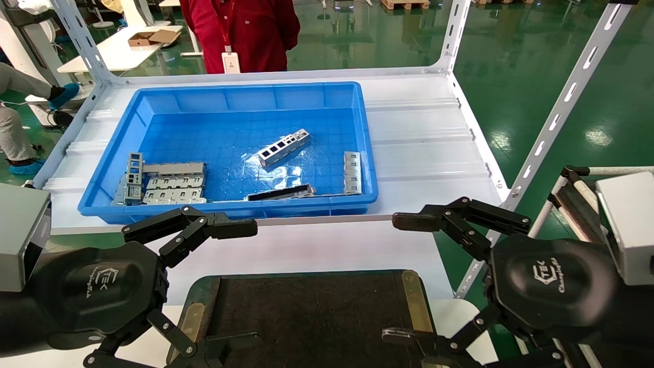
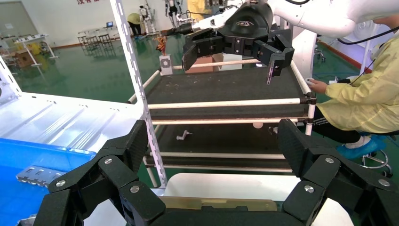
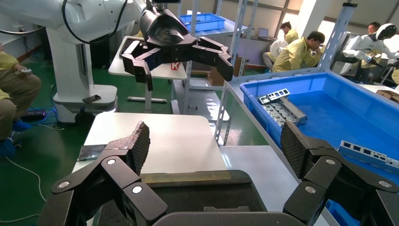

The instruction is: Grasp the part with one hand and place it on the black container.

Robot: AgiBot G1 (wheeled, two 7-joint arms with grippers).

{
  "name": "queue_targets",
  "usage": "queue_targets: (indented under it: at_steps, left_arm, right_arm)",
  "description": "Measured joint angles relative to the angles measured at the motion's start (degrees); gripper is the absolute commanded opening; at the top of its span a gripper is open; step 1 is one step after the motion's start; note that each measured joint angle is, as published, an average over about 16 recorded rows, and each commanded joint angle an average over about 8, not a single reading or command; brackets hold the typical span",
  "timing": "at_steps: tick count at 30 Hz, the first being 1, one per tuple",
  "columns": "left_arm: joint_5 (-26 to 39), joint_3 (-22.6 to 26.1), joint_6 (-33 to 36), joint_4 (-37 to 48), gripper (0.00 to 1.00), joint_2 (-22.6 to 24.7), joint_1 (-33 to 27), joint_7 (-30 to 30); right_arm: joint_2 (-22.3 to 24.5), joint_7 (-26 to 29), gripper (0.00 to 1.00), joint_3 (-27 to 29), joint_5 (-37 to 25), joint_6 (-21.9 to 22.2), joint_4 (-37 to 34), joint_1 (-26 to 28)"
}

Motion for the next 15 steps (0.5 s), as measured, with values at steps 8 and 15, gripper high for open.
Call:
queue_targets:
  at_steps: [8,15]
  left_arm:
    - [0.0,0.0,0.0,0.0,1.0,0.0,0.0,0.0]
    - [0.0,0.0,0.0,0.0,1.0,0.0,0.0,0.0]
  right_arm:
    - [0.0,0.0,1.0,0.0,0.0,0.0,0.0,0.0]
    - [0.0,0.0,1.0,0.0,0.0,0.0,0.0,0.0]
